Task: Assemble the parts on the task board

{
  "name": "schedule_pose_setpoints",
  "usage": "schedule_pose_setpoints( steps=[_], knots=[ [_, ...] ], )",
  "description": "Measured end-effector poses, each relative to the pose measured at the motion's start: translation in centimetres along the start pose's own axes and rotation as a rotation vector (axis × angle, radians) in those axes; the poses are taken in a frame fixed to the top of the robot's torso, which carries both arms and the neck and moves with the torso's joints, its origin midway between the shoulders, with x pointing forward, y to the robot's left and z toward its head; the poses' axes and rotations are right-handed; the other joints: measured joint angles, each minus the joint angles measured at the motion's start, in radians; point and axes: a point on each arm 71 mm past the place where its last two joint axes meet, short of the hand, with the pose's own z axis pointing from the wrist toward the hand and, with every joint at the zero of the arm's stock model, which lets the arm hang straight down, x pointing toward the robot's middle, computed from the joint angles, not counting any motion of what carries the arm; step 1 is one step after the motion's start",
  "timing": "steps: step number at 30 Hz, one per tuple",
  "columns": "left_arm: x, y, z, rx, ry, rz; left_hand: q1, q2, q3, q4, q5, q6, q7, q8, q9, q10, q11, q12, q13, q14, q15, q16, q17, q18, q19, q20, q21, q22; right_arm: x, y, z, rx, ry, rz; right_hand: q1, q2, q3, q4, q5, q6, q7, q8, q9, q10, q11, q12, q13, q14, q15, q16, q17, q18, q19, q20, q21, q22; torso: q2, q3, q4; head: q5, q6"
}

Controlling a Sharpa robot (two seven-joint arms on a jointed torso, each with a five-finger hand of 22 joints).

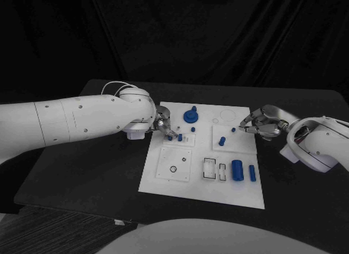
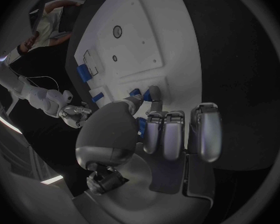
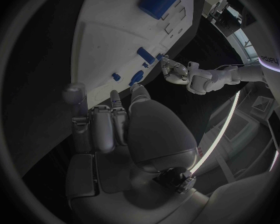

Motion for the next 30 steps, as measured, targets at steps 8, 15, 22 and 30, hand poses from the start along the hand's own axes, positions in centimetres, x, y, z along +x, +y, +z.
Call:
schedule_pose_setpoints(
  steps=[8,15,22,30],
  knots=[
    [-0.02,0.07,0.01,-0.003,0.0,0.0,-0.024,0.002,-0.017,0.016,-0.012,-0.04,0.005,-0.008,0.0,-0.009,0.012,0.0,0.0,0.007,0.007,0.0,0.0,0.0,0.007,0.007,0.0,0.0,0.02,0.01,0.01,0.0,0.001,0.0,0.0,0.0,0.0,0.0,0.0,0.0,0.0,0.0,0.0,0.0,0.0,0.0,0.0,0.0,0.0,0.0,0.0,0.0,0.0,0.0,0.0,0.0,0.0,-0.0002,-0.0001,0.001,0.0],
    [-0.03,0.16,0.03,-0.006,0.002,0.0,-0.037,0.015,-0.066,0.016,-0.023,-0.046,0.01,-0.008,0.0,-0.009,0.012,0.0,0.0,0.007,0.007,0.0,0.0,0.0,0.007,0.007,0.0,0.0,0.04,0.01,0.01,0.001,0.002,0.0,0.0,0.0,0.0,0.0,0.0,0.0,0.0,0.0,0.0,0.0,0.0,0.0,0.0,0.0,0.0,0.0,0.0,0.0,0.0,0.0,0.0,0.0,0.0,-0.0004,-0.0001,0.0,0.0],
    [-0.02,0.26,0.02,-0.008,0.005,0.001,-0.037,0.015,-0.066,0.016,-0.023,-0.041,0.006,-0.007,0.0,-0.009,0.012,0.0,0.0,0.007,0.007,0.0,0.0,0.0,0.007,0.007,0.0,0.0,0.07,0.0,0.02,0.002,0.004,0.0,0.0,0.0,0.0,0.0,0.0,0.0,0.0,0.0,0.0,0.0,0.0,0.0,0.0,0.0,0.0,0.0,0.0,0.0,0.0,0.0,0.0,0.0,0.0,-0.0004,-0.0001,0.001,0.0],
    [-0.02,0.51,-0.03,-0.013,0.007,0.0,-0.037,0.015,-0.066,0.016,-0.022,-0.04,0.005,-0.007,0.0,-0.009,0.012,0.0,0.0,0.007,0.007,0.0,0.0,0.0,0.007,0.007,0.0,0.0,0.12,-0.03,0.01,0.003,0.006,0.0,0.0,0.0,0.0,0.0,0.0,0.0,0.0,0.0,0.0,0.0,0.0,0.0,0.0,0.0,0.0,0.0,0.0,0.0,0.0,0.0,0.0,0.0,0.0,-0.0004,0.0,0.002,0.0]
  ],
)
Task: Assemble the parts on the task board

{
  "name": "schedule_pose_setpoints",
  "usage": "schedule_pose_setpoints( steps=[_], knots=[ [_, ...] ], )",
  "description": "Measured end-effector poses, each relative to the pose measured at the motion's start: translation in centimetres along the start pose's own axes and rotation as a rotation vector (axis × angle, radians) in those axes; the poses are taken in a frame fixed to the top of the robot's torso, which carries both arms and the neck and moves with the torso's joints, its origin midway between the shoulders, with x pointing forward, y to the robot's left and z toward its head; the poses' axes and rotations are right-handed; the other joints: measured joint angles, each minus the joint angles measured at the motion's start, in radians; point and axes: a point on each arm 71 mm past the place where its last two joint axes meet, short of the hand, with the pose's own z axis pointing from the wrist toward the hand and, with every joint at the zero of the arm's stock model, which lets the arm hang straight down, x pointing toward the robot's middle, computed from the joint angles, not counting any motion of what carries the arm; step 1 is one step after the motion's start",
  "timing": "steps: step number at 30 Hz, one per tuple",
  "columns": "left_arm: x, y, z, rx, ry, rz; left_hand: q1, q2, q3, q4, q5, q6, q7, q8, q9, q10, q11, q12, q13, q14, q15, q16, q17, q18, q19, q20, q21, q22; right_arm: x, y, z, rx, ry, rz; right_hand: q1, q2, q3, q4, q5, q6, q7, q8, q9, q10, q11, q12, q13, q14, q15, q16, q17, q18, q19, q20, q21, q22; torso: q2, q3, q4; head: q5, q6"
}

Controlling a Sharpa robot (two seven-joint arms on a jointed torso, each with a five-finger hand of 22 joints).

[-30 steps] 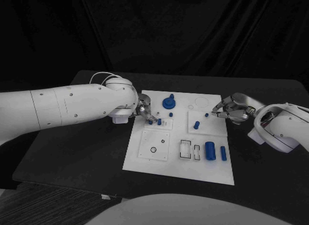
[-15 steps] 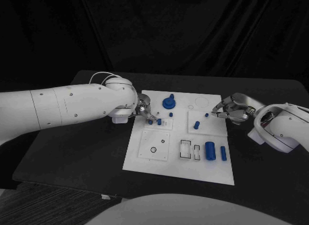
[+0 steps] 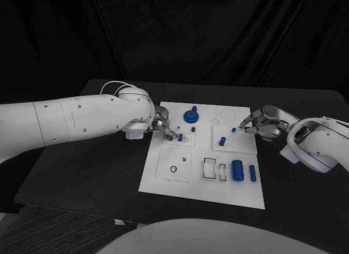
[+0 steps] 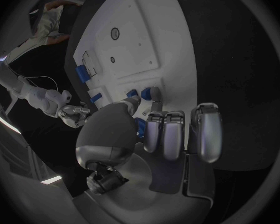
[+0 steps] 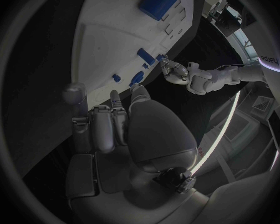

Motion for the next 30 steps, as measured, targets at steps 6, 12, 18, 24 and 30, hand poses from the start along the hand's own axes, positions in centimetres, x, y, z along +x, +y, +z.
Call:
schedule_pose_setpoints(
  steps=[6,12,18,24,30],
  knots=[
    [-0.01,0.14,-0.04,-0.002,-0.001,-0.002,-0.013,0.013,0.0,0.0,0.0,0.0,0.0,0.0,0.0,0.0,0.0,0.0,0.0,0.0,0.0,0.0,0.0,0.0,0.0,0.0,0.0,0.0,0.02,-0.02,0.0,0.001,0.001,0.0,0.0,0.0,0.0,0.0,0.0,0.0,0.0,0.0,0.0,0.0,0.0,0.0,0.0,0.0,0.0,0.0,0.0,0.0,0.0,0.0,0.0,0.0,0.0,0.0,0.0,0.0,0.0],
    [-0.01,0.11,-0.05,-0.002,-0.004,-0.003,-0.013,0.013,0.0,0.0,0.0,0.003,-0.003,0.006,0.009,0.0,0.0,0.0,0.0,0.0,0.0,0.0,0.0,0.0,0.0,0.0,0.0,0.0,0.02,-0.04,0.0,0.002,0.001,0.0,0.0,0.0,0.0,0.0,0.0,0.0,0.0,0.0,0.0,0.0,0.0,0.0,0.0,0.0,0.0,0.0,0.0,0.0,0.0,0.0,0.0,0.0,0.0,0.0002,0.0004,-0.001,0.0],
    [-0.04,0.15,-0.08,-0.002,-0.008,-0.006,-0.013,0.013,-0.056,-0.001,0.006,0.003,-0.003,0.021,0.02,0.0,0.0,0.0,0.0,0.0,0.0,0.0,0.0,0.0,0.0,0.0,0.0,0.0,0.03,-0.06,0.0,0.003,0.002,0.0,0.0,0.0,0.0,0.0,0.0,0.0,0.0,0.0,0.0,0.0,0.0,0.0,0.0,0.0,0.0,0.0,0.0,0.0,0.0,0.0,-0.002,0.0,0.0,0.0002,0.0003,0.0,0.0],
    [-0.05,0.18,-0.12,-0.001,-0.013,-0.01,-0.048,0.023,-0.057,-0.001,0.005,0.003,-0.003,0.027,0.031,0.0,0.0,0.0,0.0,0.0,0.0,0.0,0.0,0.0,0.0,0.0,0.0,0.0,0.01,-0.1,0.01,0.004,0.002,0.0,0.0,0.0,0.0,0.0,0.0,0.0,0.0,0.0,0.0,0.0,0.0,0.0,0.0,0.0,0.0,0.0,0.0,0.0,0.0,0.0,-0.004,0.0,0.0,0.0002,0.0001,0.0,0.0],
    [-0.09,0.24,-0.14,0.0,-0.022,-0.016,-0.111,0.047,-0.118,-0.001,-0.055,0.003,-0.003,0.037,0.043,0.0,0.0,0.0,0.0,0.0,0.0,0.0,0.0,0.0,0.0,0.0,0.0,0.0,0.02,-0.11,0.02,0.005,0.003,-0.001,0.0,0.0,0.0,0.0,0.0,-0.005,0.005,0.0,0.0,0.0,0.0,0.0,0.0,0.0,0.0,0.0,0.0,0.0,0.0,0.0,-0.004,0.0,0.0,0.0002,0.0,0.001,0.0]
  ],
)
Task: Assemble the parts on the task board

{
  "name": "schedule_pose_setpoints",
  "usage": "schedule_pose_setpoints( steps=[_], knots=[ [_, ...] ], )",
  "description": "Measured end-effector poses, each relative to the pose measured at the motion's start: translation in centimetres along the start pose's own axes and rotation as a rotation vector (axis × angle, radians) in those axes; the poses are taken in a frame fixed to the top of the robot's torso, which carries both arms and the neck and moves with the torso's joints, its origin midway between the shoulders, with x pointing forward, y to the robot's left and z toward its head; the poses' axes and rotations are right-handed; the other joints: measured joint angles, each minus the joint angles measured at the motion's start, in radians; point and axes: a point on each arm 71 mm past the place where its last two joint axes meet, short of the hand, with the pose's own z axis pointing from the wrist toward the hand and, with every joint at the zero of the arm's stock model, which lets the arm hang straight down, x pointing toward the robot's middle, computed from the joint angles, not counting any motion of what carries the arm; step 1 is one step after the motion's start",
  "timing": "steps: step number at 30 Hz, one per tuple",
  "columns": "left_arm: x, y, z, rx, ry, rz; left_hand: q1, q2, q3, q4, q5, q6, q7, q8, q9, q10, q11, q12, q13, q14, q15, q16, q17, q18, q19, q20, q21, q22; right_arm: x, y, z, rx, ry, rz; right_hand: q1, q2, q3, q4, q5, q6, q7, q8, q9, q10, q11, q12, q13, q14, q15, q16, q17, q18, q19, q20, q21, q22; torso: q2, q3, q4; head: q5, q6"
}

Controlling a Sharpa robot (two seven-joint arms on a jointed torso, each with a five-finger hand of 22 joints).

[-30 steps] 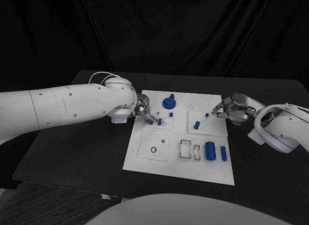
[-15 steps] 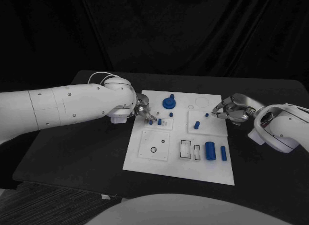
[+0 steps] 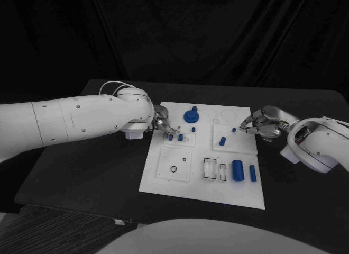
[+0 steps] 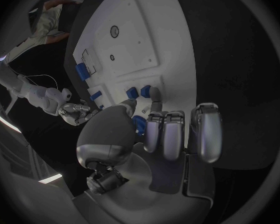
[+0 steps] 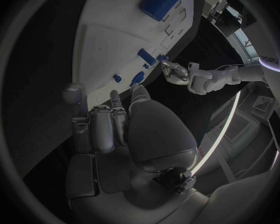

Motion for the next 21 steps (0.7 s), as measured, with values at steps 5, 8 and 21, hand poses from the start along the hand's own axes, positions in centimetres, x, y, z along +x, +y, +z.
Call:
schedule_pose_setpoints(
  steps=[5,8,21],
  knots=[
    [-0.1,0.2,-0.1,-0.002,-0.014,-0.011,-0.027,0.023,-0.058,0.001,0.003,-0.007,0.007,0.008,0.001,0.0,0.0,0.0,0.0,0.0,0.0,0.0,0.0,0.0,0.0,0.0,0.0,0.0,0.0,0.0,0.0,0.001,0.0,0.0,0.0,0.0,0.0,0.0,0.0,0.0,0.0,0.0,0.0,0.0,0.0,0.0,0.0,0.0,0.0,0.0,0.0,0.0,0.0,0.0,0.0,0.0,0.0,0.0,0.0,0.0,0.0],
    [-0.2,0.5,-0.2,-0.003,-0.026,-0.02,-0.035,0.03,-0.099,0.0,0.014,-0.007,0.007,0.008,0.001,0.0,0.0,0.0,0.0,0.0,0.0,0.0,0.0,0.0,0.0,0.0,0.0,0.0,0.0,0.0,0.0,0.001,0.0,0.0,0.0,0.0,0.0,0.0,0.0,0.0,0.0,0.0,0.0,0.0,0.0,0.0,0.0,0.0,0.0,0.0,0.0,0.0,0.0,0.0,0.0,0.0,0.0,0.0,0.0,-0.001,0.0],
    [-1.4,1.3,-1.5,0.009,-0.105,-0.058,0.003,0.067,-0.157,-0.002,0.166,-0.018,-0.004,0.031,0.008,0.0,0.0,0.0,0.0,0.0,0.0,0.0,0.0,0.0,0.0,0.0,0.0,0.0,0.0,-0.1,0.0,0.003,0.001,0.0,0.0,0.0,0.0,0.0,0.0,0.0,0.0,0.0,0.0,0.0,0.0,0.0,0.0,0.0,0.0,0.0,0.0,0.0,0.0,0.0,0.0,0.0,0.0,0.0,0.0,-0.003,0.0]
  ],
)
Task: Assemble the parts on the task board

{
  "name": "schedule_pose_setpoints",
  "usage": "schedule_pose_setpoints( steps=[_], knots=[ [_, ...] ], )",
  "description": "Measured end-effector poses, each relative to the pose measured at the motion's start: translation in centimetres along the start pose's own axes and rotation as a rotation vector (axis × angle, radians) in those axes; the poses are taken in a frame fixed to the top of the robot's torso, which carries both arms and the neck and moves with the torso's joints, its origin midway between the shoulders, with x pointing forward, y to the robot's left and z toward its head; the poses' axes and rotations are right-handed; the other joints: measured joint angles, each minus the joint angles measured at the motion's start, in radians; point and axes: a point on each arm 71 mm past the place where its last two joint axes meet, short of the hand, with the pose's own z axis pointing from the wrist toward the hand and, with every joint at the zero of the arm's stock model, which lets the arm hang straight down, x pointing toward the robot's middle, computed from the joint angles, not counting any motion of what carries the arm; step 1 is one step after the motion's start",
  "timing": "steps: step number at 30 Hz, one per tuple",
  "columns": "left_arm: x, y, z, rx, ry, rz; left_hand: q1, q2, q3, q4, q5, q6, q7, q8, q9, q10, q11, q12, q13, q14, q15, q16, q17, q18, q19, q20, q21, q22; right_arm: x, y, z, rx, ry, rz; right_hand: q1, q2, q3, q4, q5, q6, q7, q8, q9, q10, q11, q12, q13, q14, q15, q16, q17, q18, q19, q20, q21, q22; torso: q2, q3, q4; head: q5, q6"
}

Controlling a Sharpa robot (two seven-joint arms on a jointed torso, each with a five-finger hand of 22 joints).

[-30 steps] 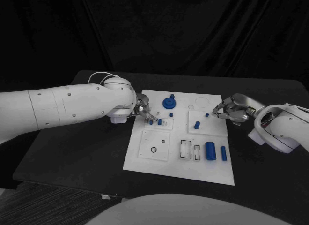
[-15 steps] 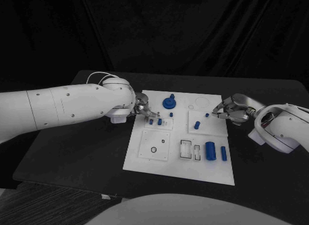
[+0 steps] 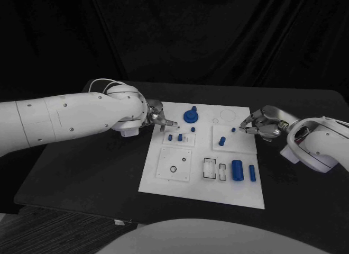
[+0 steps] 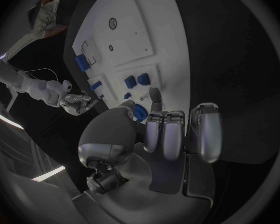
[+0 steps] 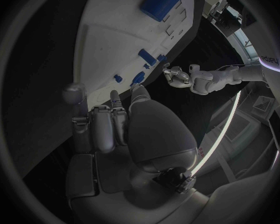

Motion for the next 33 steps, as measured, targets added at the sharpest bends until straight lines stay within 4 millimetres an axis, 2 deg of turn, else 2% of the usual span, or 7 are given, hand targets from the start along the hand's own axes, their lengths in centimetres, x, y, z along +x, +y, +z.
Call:
schedule_pose_setpoints(
  steps=[6,7,8,12,18,20,33],
  knots=[
    [-1.3,0.1,-0.8,0.022,-0.05,-0.016,0.108,-0.004,-0.006,0.006,0.131,-0.017,-0.005,0.0,0.0,-0.003,-0.003,0.0,0.0,0.0,0.0,0.0,0.0,0.0,0.0,0.0,0.0,0.0,0.0,0.0,0.0,0.0,0.0,0.0,0.0,0.0,0.0,0.0,0.0,0.0,0.0,0.0,0.0,0.0,0.0,0.0,0.0,0.0,0.0,0.0,0.0,0.0,0.0,0.0,0.0,0.0,0.0,0.0,0.0,0.0,0.0],
    [-1.4,0.0,-0.9,0.029,-0.057,-0.017,0.157,-0.013,-0.006,0.006,0.2,-0.027,0.005,0.0,0.0,-0.003,-0.003,0.0,0.0,0.0,0.0,0.0,0.0,0.0,0.0,0.0,0.0,0.0,0.0,0.0,0.0,0.0,0.0,0.0,0.0,0.0,0.0,0.0,0.0,0.0,0.0,0.0,0.0,0.0,0.0,0.0,0.0,0.0,0.0,0.0,0.0,0.0,0.0,0.0,0.0,0.0,0.0,0.0,0.0,0.001,0.0],
    [-1.5,0.0,-1.0,0.033,-0.06,-0.018,0.17,-0.018,-0.006,0.006,0.22,-0.029,0.004,0.0,0.0,-0.003,-0.003,0.0,0.0,0.0,0.0,0.0,0.0,0.0,0.0,0.0,0.0,0.0,0.0,0.0,0.0,0.0,0.001,0.0,0.0,0.0,0.0,0.0,0.0,0.0,0.0,0.0,0.0,0.0,0.0,0.0,0.0,0.0,0.0,0.0,0.0,0.0,0.0,0.0,0.0,0.0,0.0,0.0,0.0,0.001,0.0],
    [-1.5,-0.3,-1.3,0.052,-0.064,-0.017,0.177,-0.017,-0.006,0.006,0.22,-0.065,0.004,-0.002,0.0,-0.001,-0.001,0.0,0.0,0.0,0.0,0.0,0.0,0.0,0.0,0.0,0.0,0.0,0.0,0.0,-0.1,-0.002,0.001,0.001,0.0,0.0,0.0,0.0,0.0,0.0,0.0,0.0,0.0,0.0,0.0,0.0,0.0,0.0,0.0,0.0,0.0,0.0,0.0,0.0,0.0,0.0,0.0,-0.0002,0.0,0.001,0.0],
    [-1.2,-0.2,-2.2,0.083,-0.096,-0.033,0.206,-0.039,-0.006,0.006,0.206,-0.135,0.049,-0.091,-0.093,0.0,0.018,0.0,0.0,-0.007,0.025,0.0,0.0,0.0,-0.016,0.016,0.0,0.0,0.0,0.1,-0.2,-0.003,0.002,0.002,0.0,0.0,0.0,0.0,0.0,0.0,0.0,0.0,0.0,0.0,0.0,0.0,0.0,0.0,0.0,0.0,0.0,0.0,0.0,0.0,0.0,0.0,0.0,-0.0002,0.0,0.001,0.0],
    [-1.1,-0.1,-2.6,0.095,-0.128,-0.04,0.222,-0.054,-0.006,0.006,0.189,-0.136,0.05,-0.091,-0.102,0.001,0.019,0.0,0.0,-0.007,0.025,0.0,0.0,0.0,-0.007,0.024,0.0,0.0,0.0,0.0,-0.3,-0.002,0.002,0.003,0.0,0.0,0.0,0.0,0.0,0.0,0.0,0.0,0.0,0.0,0.0,0.0,0.0,0.0,0.0,0.0,0.0,0.0,0.0,0.0,0.0,0.0,0.0,-0.0002,0.0,0.001,0.0],
    [1.4,0.2,-3.2,0.133,-0.263,-0.003,0.272,-0.054,-0.006,0.006,0.099,-0.136,0.05,-0.091,-0.145,0.004,0.022,0.0,0.0,-0.004,0.029,0.0,0.0,0.0,-0.005,0.027,0.0,0.0,0.0,-0.1,-0.5,-0.001,0.001,0.004,0.0,0.0,0.0,0.0,0.0,0.0,0.0,0.0,0.0,0.0,0.0,0.0,0.0,0.0,0.0,0.0,0.0,0.0,0.0,0.0,0.0,0.0,0.0,-0.0003,-0.0007,0.003,0.0]
  ],
)
